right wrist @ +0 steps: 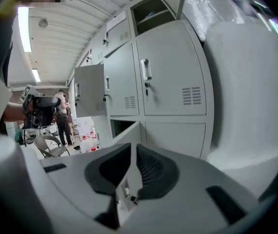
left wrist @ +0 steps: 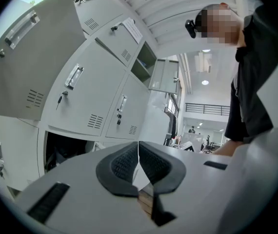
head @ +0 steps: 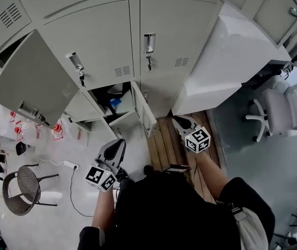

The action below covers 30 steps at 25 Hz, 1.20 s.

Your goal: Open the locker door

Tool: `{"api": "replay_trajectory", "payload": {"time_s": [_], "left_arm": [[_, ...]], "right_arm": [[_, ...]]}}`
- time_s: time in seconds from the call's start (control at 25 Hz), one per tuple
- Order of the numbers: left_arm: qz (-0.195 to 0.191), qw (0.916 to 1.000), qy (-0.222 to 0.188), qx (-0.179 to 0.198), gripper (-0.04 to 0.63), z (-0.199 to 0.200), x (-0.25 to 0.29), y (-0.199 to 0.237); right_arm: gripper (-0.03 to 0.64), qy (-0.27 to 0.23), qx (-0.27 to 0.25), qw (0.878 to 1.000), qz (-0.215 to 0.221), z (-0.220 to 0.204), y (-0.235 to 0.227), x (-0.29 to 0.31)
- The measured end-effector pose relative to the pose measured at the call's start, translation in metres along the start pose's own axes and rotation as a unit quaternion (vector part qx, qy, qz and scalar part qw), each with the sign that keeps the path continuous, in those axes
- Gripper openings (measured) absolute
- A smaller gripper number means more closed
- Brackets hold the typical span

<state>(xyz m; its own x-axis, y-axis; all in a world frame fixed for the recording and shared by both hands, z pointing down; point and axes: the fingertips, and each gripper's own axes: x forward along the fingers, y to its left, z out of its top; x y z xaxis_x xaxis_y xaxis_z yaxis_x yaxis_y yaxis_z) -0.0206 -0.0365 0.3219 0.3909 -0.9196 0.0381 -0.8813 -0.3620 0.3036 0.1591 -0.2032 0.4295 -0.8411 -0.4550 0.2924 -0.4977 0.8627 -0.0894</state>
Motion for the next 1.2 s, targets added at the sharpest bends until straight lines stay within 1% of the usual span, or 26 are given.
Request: {"api": "replay_trajectory", "payload": {"time_s": [0.16,0.28,0.36,0.52,0.68,0.72,0.8,0.88,0.96,1.12,1.2], "left_arm": [[-0.008,0.9997,-0.012,0.022,0.018,0.03,0.007,-0.007],[-0.015,0.9992,-0.026,0.027,0.018,0.055,0.014,-0.013],[-0.021,0.9987,-0.031,0.036,0.018,0.067,0.011,-0.022],[-0.035,0.9964,-0.033,0.069,0.018,0.088,0.005,-0.044],[-0.065,0.9925,-0.047,0.093,0.018,0.109,0.002,-0.065],[-0.073,0.9913,-0.051,0.097,0.018,0.112,0.002,-0.069],[-0.087,0.9894,-0.056,0.102,0.018,0.113,0.006,-0.075],[-0.096,0.9894,-0.051,0.097,0.018,0.106,0.014,-0.075],[-0.099,0.9904,-0.043,0.086,0.018,0.096,0.02,-0.074],[-0.111,0.9895,-0.045,0.081,0.018,0.091,0.018,-0.083],[-0.115,0.9894,-0.04,0.079,0.018,0.086,0.019,-0.086]], "right_arm": [[0.046,-0.054,-0.019,0.998,0.022,0.067,0.014,-0.017],[0.039,-0.094,-0.03,0.994,0.049,0.111,0.034,-0.025],[0.037,-0.111,-0.034,0.991,0.071,0.129,0.058,-0.033],[0.034,-0.145,-0.043,0.982,0.114,0.163,0.098,-0.049],[0.028,-0.182,-0.048,0.97,0.153,0.195,0.131,-0.06],[0.026,-0.188,-0.046,0.968,0.158,0.201,0.137,-0.062],[0.02,-0.192,-0.041,0.968,0.156,0.206,0.141,-0.064],[0.014,-0.187,-0.032,0.97,0.151,0.204,0.14,-0.063],[0.012,-0.18,-0.025,0.971,0.156,0.198,0.142,-0.063],[0.012,-0.175,-0.025,0.966,0.189,0.189,0.154,-0.068],[0.012,-0.171,-0.025,0.964,0.203,0.184,0.16,-0.071]]}}
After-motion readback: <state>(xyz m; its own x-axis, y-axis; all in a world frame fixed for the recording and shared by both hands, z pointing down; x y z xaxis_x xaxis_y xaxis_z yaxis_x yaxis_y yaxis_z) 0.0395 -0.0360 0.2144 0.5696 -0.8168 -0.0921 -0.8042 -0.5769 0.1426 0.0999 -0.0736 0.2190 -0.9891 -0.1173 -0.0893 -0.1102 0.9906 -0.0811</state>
